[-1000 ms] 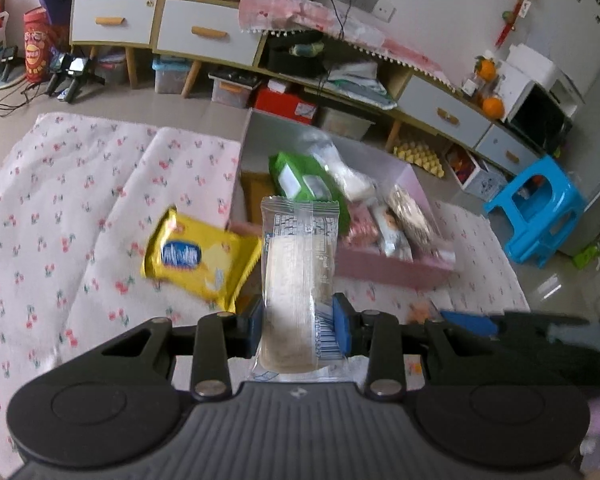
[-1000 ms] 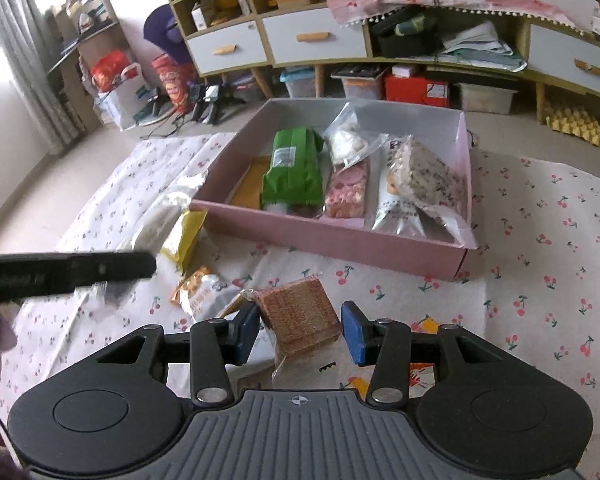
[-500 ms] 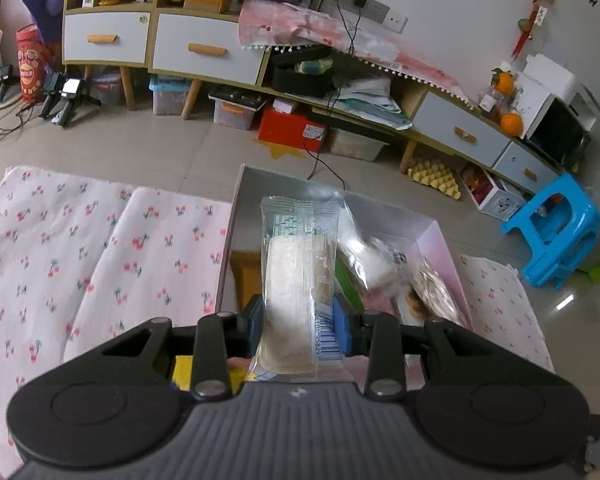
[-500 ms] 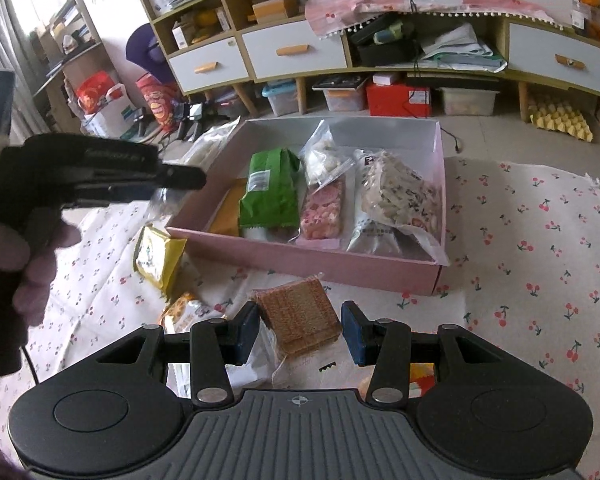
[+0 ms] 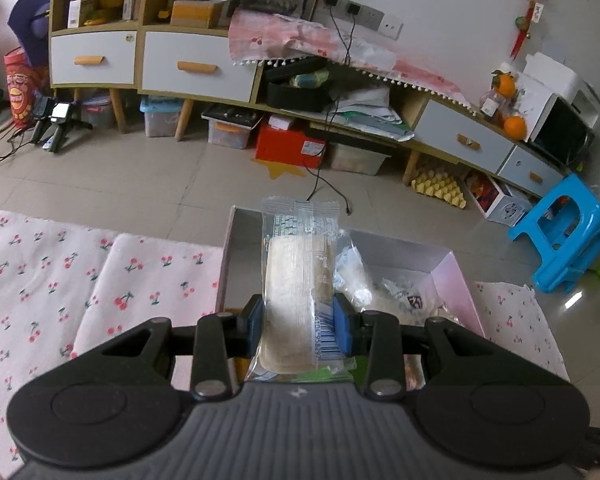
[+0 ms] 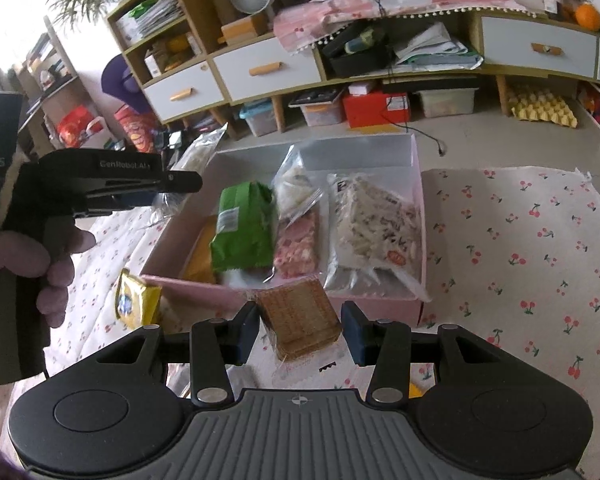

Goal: Organize snacks
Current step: 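Carry both packs into the pink box and open both tools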

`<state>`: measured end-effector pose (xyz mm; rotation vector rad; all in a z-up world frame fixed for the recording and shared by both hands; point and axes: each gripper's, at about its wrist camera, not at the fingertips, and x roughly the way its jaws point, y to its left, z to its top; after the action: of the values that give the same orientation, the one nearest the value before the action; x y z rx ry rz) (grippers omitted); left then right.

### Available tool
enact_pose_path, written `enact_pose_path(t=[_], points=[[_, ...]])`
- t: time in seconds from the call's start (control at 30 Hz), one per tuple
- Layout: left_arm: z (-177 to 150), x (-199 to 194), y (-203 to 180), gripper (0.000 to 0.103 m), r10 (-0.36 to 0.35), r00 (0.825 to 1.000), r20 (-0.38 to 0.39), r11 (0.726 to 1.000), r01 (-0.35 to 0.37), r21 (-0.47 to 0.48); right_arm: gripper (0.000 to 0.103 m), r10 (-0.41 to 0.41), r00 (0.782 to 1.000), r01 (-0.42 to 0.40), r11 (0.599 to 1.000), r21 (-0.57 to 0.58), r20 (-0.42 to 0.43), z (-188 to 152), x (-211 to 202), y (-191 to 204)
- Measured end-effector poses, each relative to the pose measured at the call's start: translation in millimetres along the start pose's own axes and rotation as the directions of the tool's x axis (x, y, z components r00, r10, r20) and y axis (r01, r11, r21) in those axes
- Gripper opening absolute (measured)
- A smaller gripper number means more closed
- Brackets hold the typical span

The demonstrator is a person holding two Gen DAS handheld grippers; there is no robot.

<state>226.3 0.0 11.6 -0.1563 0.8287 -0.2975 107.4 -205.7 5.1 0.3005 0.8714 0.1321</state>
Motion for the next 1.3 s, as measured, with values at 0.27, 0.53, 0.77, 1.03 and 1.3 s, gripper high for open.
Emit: enact_pose_path(t=[0.27, 0.53, 0.77, 1.03, 1.3], points=[[-3, 8, -2, 0.042, -0.004, 1.000, 0.017, 0.999, 0.004, 0.036, 0.044, -0.017, 0.999, 0.017, 1.000, 0.000, 0.036, 12, 9, 0], [-7, 13, -1, 0.052, -0.007, 1.000, 0.008, 0.998, 0.006, 0.056, 0.044, -0.021, 0.996, 0.018, 0.999, 0.027, 0.091, 21, 16, 1], [-10, 12, 4, 0.056, -0.016, 1.000, 0.008, 0.999, 0.016, 0.043, 0.044, 0.001, 0.992, -0.010, 0.998, 0.068, 0.124, 26, 26, 3], [-10, 10, 6, 0.063, -0.011, 1.000, 0.009, 0.999, 0.011, 0.044, 0.055, 0.044, 0.988, -0.056, 0.995, 0.078, 0.147, 27, 39, 13], [-13, 3, 7, 0.066, -0.001, 1.000, -0.002, 0.999, 0.001, 0.042, 0.073, 0.075, 0.984, -0.090, 0.993, 0.082, 0.160, 30, 24, 16]])
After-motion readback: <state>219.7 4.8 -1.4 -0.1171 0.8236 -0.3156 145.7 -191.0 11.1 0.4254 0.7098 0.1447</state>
